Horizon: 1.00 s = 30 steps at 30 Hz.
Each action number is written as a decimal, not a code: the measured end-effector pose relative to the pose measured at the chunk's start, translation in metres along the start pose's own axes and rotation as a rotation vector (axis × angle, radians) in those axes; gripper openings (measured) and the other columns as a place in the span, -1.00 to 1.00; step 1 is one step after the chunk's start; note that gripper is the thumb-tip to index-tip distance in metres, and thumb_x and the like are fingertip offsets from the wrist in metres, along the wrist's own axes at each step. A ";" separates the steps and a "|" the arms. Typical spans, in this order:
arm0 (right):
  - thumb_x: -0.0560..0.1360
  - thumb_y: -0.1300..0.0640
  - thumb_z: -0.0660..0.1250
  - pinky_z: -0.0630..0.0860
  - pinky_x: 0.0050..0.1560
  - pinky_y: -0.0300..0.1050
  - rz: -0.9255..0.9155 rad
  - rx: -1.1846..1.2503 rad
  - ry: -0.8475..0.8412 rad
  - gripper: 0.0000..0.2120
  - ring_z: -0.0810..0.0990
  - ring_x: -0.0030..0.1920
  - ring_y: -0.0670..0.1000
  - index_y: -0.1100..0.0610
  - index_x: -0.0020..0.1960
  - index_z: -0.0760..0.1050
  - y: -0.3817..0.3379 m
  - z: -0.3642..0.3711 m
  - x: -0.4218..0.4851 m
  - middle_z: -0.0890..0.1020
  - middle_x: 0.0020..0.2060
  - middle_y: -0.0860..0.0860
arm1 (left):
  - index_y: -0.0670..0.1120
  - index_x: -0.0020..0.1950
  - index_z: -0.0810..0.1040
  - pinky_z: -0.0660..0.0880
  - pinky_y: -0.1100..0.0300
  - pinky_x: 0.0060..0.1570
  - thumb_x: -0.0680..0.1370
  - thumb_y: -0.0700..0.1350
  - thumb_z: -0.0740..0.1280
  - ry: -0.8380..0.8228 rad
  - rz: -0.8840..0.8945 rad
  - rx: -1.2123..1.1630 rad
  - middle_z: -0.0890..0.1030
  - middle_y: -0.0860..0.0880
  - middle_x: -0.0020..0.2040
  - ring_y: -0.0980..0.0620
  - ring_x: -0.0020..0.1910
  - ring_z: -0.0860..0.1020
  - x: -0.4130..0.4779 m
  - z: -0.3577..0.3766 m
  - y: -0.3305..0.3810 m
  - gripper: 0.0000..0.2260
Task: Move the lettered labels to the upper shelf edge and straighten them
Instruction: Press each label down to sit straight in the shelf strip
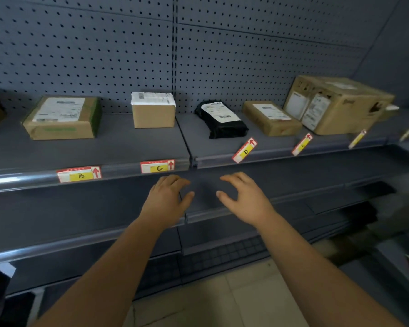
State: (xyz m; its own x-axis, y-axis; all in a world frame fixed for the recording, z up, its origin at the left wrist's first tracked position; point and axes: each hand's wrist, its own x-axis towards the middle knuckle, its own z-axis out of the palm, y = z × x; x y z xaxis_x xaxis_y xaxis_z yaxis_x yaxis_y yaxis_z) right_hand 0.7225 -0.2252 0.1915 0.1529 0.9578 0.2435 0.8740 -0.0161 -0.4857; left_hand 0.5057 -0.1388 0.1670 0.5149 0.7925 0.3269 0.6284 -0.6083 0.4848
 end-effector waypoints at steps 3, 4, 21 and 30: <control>0.51 -0.13 0.32 0.42 0.24 -0.09 -0.010 -0.011 0.015 -0.56 0.39 0.29 -0.06 -0.03 0.35 0.44 0.018 -0.017 -0.004 0.45 0.23 -0.09 | -0.05 0.26 0.50 0.36 -0.04 0.23 0.55 0.06 0.28 0.004 0.019 -0.002 0.49 -0.03 0.21 -0.07 0.22 0.40 0.004 0.011 0.022 -0.67; 0.51 -0.14 0.32 0.41 0.25 -0.10 -0.010 -0.010 0.019 -0.55 0.39 0.30 -0.06 -0.04 0.35 0.44 0.025 -0.022 -0.005 0.44 0.24 -0.10 | -0.04 0.26 0.49 0.35 -0.04 0.24 0.55 0.06 0.27 0.004 0.020 0.005 0.49 -0.02 0.21 -0.07 0.22 0.40 0.007 0.014 0.029 -0.67; 0.51 -0.16 0.30 0.40 0.31 -0.02 -0.169 0.034 -0.082 -0.52 0.36 0.34 -0.04 -0.09 0.40 0.37 0.171 -0.107 0.042 0.42 0.31 -0.07 | -0.06 0.25 0.51 0.36 0.11 0.20 0.53 0.01 0.33 0.157 -0.140 0.038 0.51 -0.01 0.19 -0.03 0.19 0.43 0.078 0.101 0.151 -0.68; 0.53 -0.08 0.31 0.47 0.18 -0.02 -0.296 0.082 -0.081 -0.55 0.42 0.27 -0.01 -0.05 0.39 0.38 0.161 -0.102 0.090 0.46 0.26 -0.03 | -0.05 0.25 0.50 0.39 0.09 0.19 0.53 -0.01 0.33 0.209 -0.225 0.084 0.52 -0.01 0.17 -0.02 0.18 0.42 0.092 0.089 0.148 -0.69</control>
State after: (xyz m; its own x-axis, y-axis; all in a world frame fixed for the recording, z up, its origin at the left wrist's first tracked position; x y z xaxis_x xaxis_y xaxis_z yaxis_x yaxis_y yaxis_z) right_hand 0.9237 -0.1714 0.2211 -0.1426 0.9373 0.3181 0.8344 0.2867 -0.4707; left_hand 0.6980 -0.1598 0.1969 0.2325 0.8941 0.3827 0.7634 -0.4116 0.4979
